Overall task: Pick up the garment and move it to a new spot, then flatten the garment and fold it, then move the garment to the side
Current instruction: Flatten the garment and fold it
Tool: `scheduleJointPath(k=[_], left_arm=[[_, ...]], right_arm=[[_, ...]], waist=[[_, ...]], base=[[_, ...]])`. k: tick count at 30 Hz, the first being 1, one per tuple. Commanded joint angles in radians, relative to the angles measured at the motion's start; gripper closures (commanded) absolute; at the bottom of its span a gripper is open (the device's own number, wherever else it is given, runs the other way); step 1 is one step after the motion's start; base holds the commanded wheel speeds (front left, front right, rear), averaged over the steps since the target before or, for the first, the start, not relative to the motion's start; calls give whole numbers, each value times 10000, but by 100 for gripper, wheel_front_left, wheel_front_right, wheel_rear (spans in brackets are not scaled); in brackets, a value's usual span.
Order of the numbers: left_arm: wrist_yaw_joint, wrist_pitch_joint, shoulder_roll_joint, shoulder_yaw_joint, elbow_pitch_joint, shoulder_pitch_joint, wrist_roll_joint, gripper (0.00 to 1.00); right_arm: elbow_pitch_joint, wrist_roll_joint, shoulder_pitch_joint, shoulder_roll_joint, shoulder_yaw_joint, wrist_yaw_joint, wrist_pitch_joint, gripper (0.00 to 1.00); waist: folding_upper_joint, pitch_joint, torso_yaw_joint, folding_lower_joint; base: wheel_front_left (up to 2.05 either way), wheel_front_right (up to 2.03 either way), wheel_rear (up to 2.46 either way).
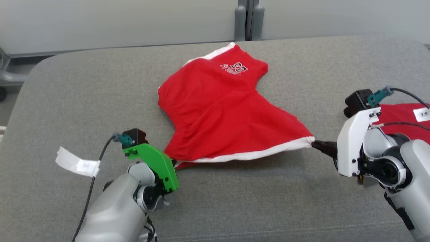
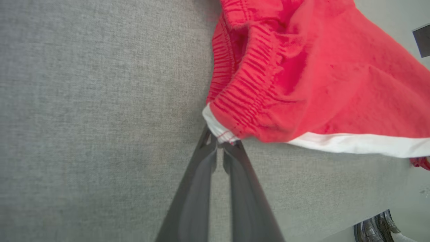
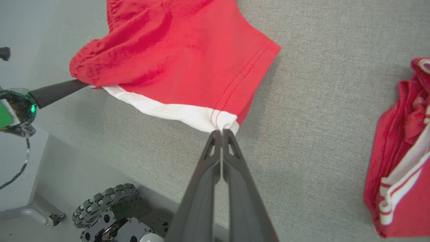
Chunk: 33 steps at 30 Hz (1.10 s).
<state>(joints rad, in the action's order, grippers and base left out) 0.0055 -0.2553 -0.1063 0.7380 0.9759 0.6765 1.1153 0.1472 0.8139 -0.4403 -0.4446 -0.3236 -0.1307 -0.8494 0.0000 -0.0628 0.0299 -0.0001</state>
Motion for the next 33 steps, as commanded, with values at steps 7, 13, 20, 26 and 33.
scheduleJointPath(k=[7,13,20,26,33], left_arm=[[395,-121,-381,217,-1025,-1421,-62,100],[951,-425,-986,315,-2662,-2330,-81,100],[1858,-1059,-2027,389,-5273,-3239,-72,100],[2738,-1383,-2437,298,-6999,-3387,-144,100],[3109,-1469,-2066,165,-7507,-2477,-275,100]], right_arm=[[-1114,70,1537,52,789,-1,-807,100],[-2094,-166,2525,273,1427,-1,-1399,100],[-3094,-345,3417,394,2010,-1,-2069,100],[-3602,-697,3375,463,2421,-1,-2335,100],[-3153,-1215,1737,123,1804,1,-2168,100]], waist=[[0,988,32,1],[0,1154,159,1],[0,1215,359,1],[0,942,550,1],[0,-119,706,1]], base=[[0,0,0],[0,0,0],[0,0,0],[0,0,0],[0,0,0]])
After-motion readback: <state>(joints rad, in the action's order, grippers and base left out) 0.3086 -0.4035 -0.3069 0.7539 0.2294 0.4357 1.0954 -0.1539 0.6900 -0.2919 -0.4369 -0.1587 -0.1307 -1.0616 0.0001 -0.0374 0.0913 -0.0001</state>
